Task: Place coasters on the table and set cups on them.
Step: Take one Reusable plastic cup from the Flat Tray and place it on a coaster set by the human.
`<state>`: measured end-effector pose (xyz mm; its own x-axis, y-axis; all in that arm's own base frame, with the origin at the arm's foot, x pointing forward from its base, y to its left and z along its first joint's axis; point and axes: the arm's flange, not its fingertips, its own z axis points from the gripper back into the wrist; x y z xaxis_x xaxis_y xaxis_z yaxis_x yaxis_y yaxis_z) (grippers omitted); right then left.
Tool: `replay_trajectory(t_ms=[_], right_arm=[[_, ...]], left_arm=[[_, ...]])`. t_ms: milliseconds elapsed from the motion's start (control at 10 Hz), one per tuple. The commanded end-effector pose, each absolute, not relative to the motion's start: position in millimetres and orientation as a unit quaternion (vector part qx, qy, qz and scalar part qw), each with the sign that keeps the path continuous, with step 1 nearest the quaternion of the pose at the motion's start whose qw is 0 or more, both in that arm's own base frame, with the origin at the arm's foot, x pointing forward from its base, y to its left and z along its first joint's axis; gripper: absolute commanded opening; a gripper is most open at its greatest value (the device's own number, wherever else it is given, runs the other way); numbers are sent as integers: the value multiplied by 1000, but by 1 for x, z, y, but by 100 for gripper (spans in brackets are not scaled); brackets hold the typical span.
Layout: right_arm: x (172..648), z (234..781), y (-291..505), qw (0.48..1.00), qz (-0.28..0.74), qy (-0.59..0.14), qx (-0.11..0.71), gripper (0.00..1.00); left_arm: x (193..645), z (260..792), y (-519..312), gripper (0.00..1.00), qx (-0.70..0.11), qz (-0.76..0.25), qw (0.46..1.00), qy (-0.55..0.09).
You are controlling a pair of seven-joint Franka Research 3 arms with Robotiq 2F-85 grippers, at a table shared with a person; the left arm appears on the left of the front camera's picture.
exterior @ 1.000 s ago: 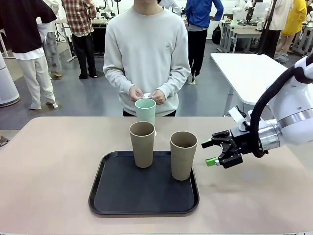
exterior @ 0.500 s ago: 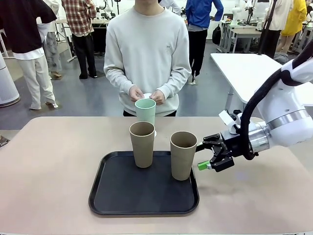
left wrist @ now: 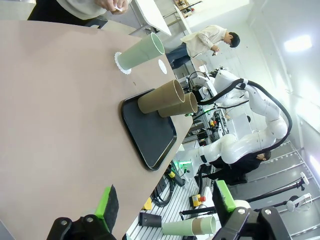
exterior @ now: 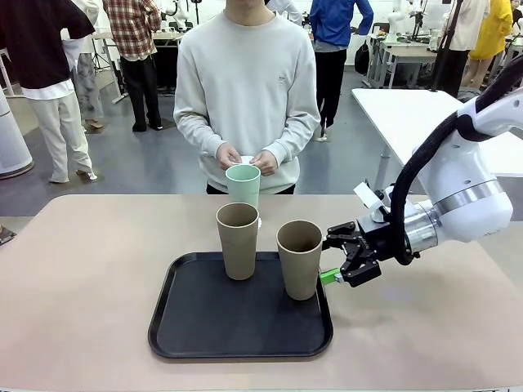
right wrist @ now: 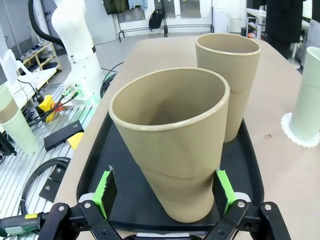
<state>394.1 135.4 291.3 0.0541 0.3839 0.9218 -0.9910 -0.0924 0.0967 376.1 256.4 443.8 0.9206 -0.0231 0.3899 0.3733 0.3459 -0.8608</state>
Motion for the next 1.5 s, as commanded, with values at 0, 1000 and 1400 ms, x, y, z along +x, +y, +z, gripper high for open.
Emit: replay_trajectory(t_ms=[0, 1000, 1400], right_arm=[[401, 281, 144, 570, 589, -361, 445, 100], [417, 267, 161, 571, 558, -369, 477, 100], [425, 261, 169, 582, 539, -374, 480, 100]], left_arm=[[375, 446, 258, 100, -559, -125, 805, -156], [375, 446, 258, 100, -559, -125, 805, -156], [375, 446, 258, 100, -559, -125, 805, -156]])
